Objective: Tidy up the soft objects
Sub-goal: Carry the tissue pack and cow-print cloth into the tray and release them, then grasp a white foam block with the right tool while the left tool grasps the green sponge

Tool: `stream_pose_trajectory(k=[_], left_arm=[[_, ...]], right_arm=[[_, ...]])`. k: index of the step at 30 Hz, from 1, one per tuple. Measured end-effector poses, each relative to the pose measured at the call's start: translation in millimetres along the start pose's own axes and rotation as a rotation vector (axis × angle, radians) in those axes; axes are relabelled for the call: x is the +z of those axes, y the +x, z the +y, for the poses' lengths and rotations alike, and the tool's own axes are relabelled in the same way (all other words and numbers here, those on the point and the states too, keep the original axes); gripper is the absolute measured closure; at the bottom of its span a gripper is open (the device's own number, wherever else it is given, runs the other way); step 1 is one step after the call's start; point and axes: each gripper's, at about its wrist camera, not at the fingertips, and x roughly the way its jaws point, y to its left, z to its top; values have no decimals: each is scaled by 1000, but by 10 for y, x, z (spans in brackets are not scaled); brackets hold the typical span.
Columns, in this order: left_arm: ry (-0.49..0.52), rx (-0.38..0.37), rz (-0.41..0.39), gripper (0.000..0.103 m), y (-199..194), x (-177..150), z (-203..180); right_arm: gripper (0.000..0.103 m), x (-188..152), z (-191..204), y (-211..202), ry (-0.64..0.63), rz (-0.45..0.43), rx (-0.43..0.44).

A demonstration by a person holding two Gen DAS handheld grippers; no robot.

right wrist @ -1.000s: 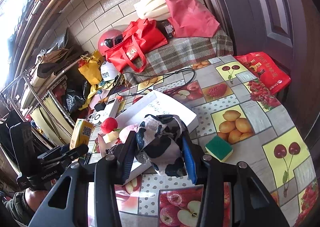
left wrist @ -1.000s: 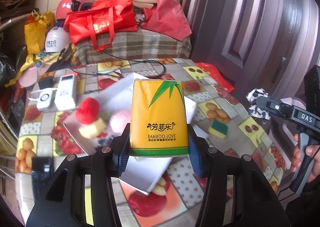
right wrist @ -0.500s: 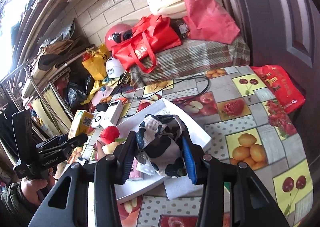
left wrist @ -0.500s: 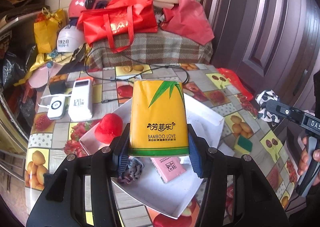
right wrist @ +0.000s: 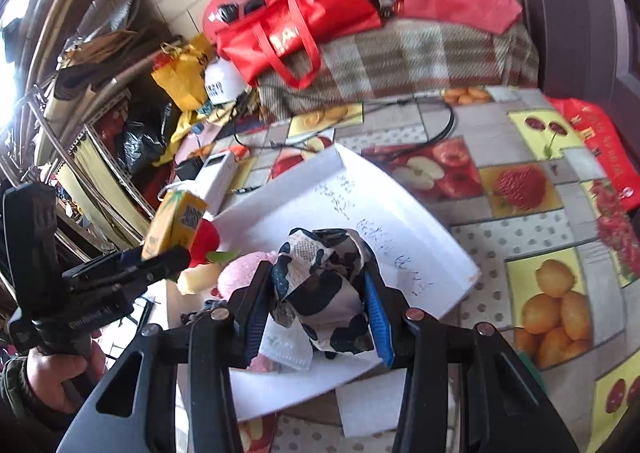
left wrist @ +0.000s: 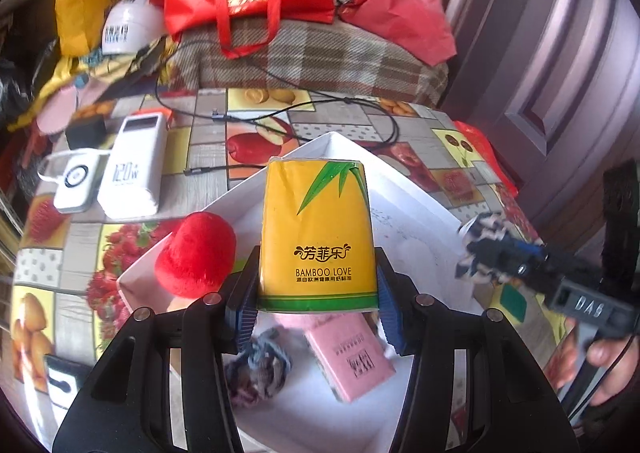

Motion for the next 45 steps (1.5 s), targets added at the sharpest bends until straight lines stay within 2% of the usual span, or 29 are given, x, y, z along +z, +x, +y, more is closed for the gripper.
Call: stream_pose_trajectory(k=[6, 8, 9, 10, 11, 12, 16, 23, 27, 31, 32, 35, 38, 45], left_arm=[[-19, 10, 43, 52, 308, 67, 45], [-28, 18, 34, 49, 350, 56, 62], [-31, 30, 17, 35, 349, 46, 73], [-32, 44, 1, 23, 343, 36, 85], [-33, 45, -9, 8, 339, 29, 92], [-31, 46, -19, 0, 329, 21, 89], [5, 110, -27, 0, 286, -18, 18], [-18, 81, -37, 0, 48, -162, -3], [-37, 53, -43, 0, -152, -350, 13], [-67, 42, -6, 0, -215, -529, 17], [-71, 42, 4, 0, -224, -567, 10], [-67, 46, 14, 0, -292, -643, -34], [-55, 56, 1, 0, -399, -660, -80], [-53, 79, -7, 0, -545, -715, -114]], right_arm=[[57, 47, -11, 385, 36, 25, 7], [56, 62, -7, 452, 38, 18, -8], [50, 69, -6, 479, 36, 15, -13], [30, 76, -3, 497, 37, 12, -15], [17, 76, -6, 505, 37, 8, -15], [0, 70, -11, 503, 35, 0, -10], [0, 7, 3, 485, 13, -15, -25], [0, -130, -83, 176, 55, -51, -36], [0, -306, -172, -84, 23, -54, -44], [0, -643, -145, -82, -128, 52, -45], [0, -753, -102, -36, -185, 85, -62], [0, -918, -31, 116, -289, 106, -158], [0, -926, -122, 266, -276, 109, -224], [0, -921, -224, 548, -296, 205, -223]])
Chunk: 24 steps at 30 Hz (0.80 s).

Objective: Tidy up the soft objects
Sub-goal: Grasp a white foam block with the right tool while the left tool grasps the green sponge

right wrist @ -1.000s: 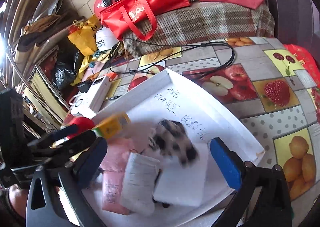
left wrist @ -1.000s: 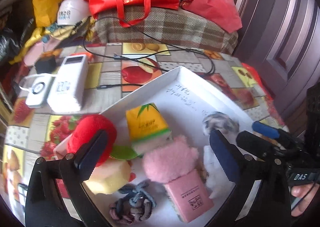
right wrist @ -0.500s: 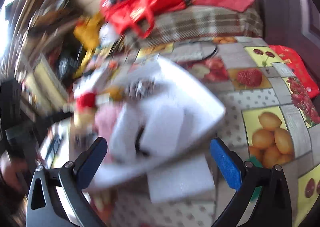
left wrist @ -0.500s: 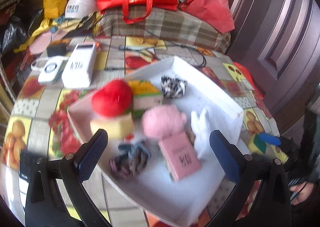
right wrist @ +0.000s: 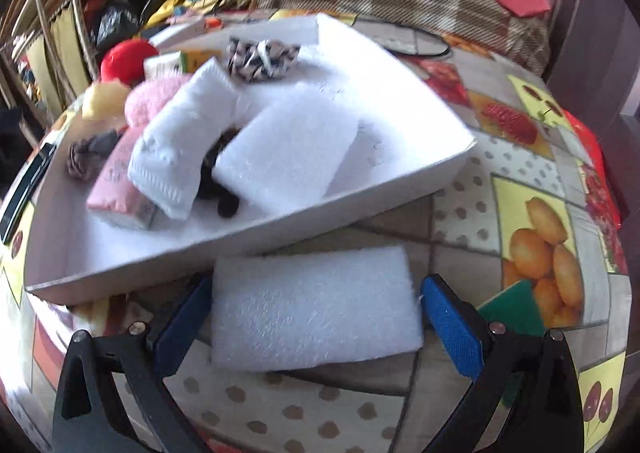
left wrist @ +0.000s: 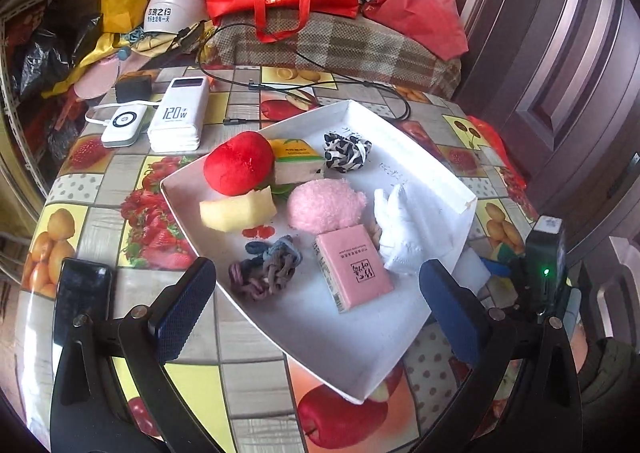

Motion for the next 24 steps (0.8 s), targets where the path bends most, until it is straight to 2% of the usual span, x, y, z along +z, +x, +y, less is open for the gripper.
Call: stream_pose_trajectory(k=[1, 3, 6, 10, 13, 17, 21, 24], left_arm=[[7, -2, 5, 0, 3, -5, -25], [25, -11, 19, 0, 32, -3, -96], [99, -53, 57, 0, 142, -21, -353], [239, -151, 128, 0, 403, -89, -886], [345, -250, 181, 0, 666, -153, -1426], [473, -327, 196, 0, 1000, -220, -2112], [552, -308, 228, 1, 1414, -251, -2582], [592, -274, 255, 1, 1655, -286, -2767]], right_arm=[[2, -35, 9, 4, 0, 13, 11], [12, -103, 53, -74, -9, -6, 17], [13, -252, 118, -203, -16, 0, 41], [13, -573, 100, -458, 21, -6, 66], [13, -867, -154, -699, 134, -16, 46], [12, -1262, -699, -1046, 318, -30, -10], [12, -1523, -1061, -1345, 424, -60, -53], [12, -1666, -1221, -1530, 477, -89, -75]])
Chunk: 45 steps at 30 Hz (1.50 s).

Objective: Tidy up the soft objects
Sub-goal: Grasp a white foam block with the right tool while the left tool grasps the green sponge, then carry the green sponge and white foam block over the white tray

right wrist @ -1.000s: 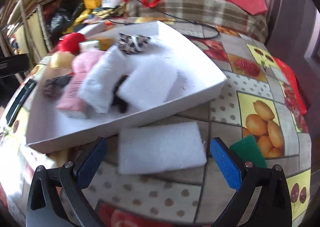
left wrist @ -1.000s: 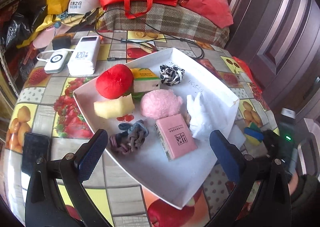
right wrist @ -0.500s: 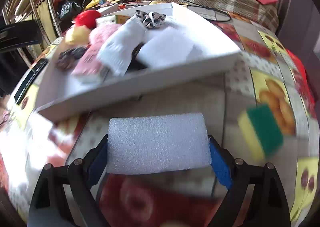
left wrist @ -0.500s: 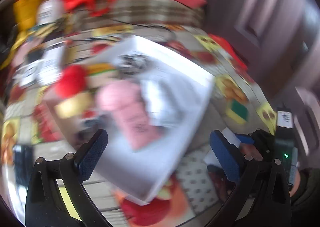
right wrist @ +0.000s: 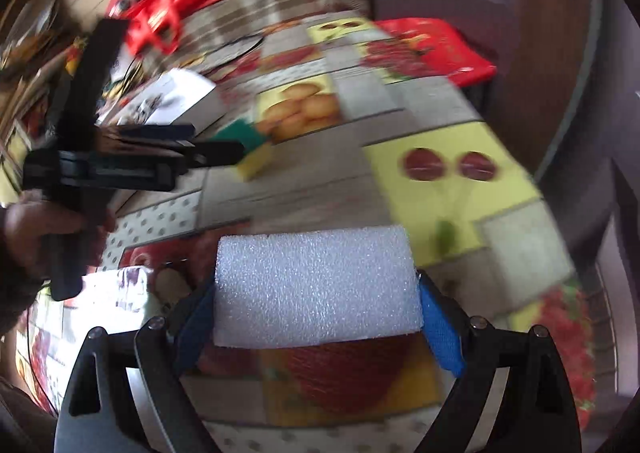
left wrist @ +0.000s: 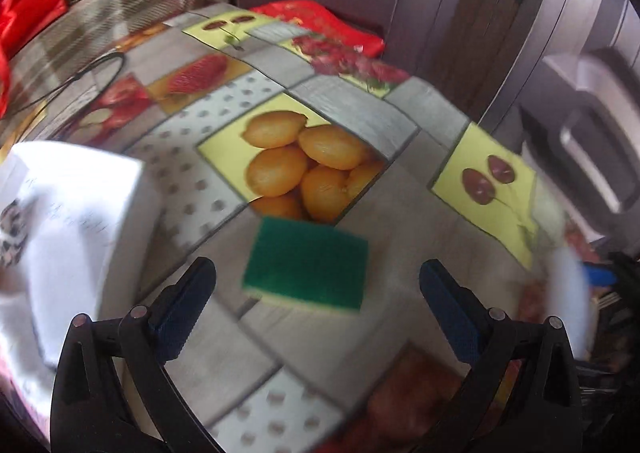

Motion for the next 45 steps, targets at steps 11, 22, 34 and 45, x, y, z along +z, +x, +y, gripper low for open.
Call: stream_pose_trajectory(k=[11, 22, 34, 45], left_arm=[[8, 74, 2, 47, -55, -93, -104], [-151, 101, -137, 47, -1111, -405, -5], [-281, 185, -303, 46, -2324, -960, 312], [-373, 246, -374, 46, -2825, -1318, 637]], right_arm=[[12, 58, -278, -214, 68, -66, 18], [12, 326, 54, -263, 68, -136, 37], [12, 575, 484, -546, 95, -273, 56], [12, 635, 743, -719, 107, -339, 87]])
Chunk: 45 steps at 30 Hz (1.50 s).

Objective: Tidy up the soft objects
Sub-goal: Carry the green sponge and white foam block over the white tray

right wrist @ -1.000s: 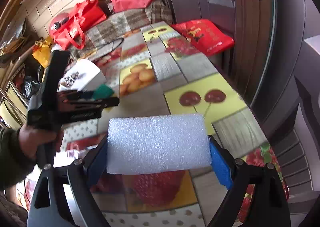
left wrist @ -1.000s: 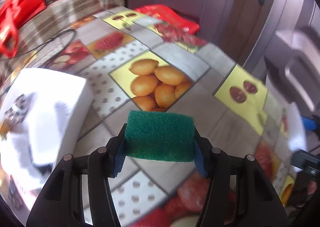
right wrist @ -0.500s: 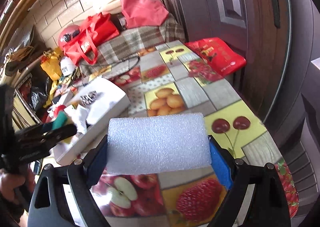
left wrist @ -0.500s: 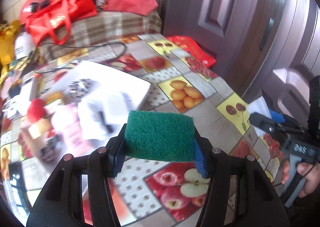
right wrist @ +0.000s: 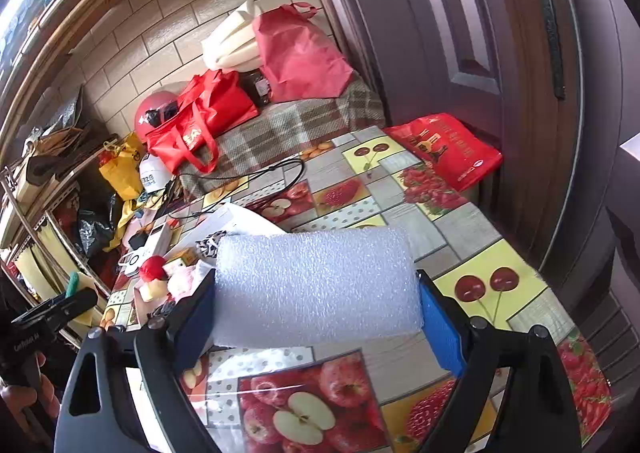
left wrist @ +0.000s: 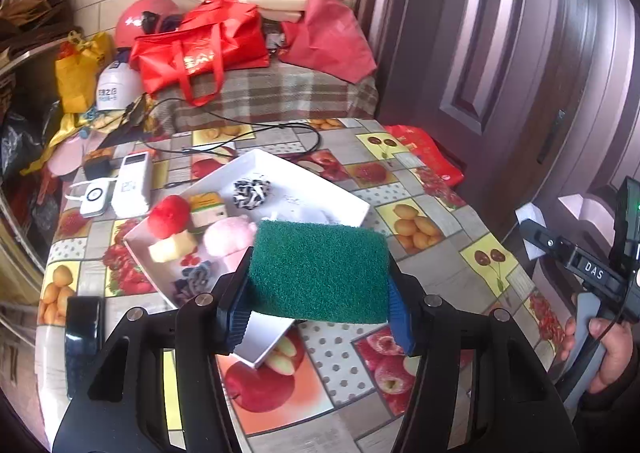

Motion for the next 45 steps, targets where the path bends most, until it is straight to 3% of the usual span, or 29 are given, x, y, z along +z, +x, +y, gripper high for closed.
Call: stream_pose_trajectory(k=[29, 45], left_arm=[[-88, 37, -41, 46, -215, -25, 488], [-119, 49, 3, 46, 61, 9, 697]], right_arm=[[12, 80, 479, -103, -82, -32, 44], [12, 198, 767, 176, -168, -17, 73]])
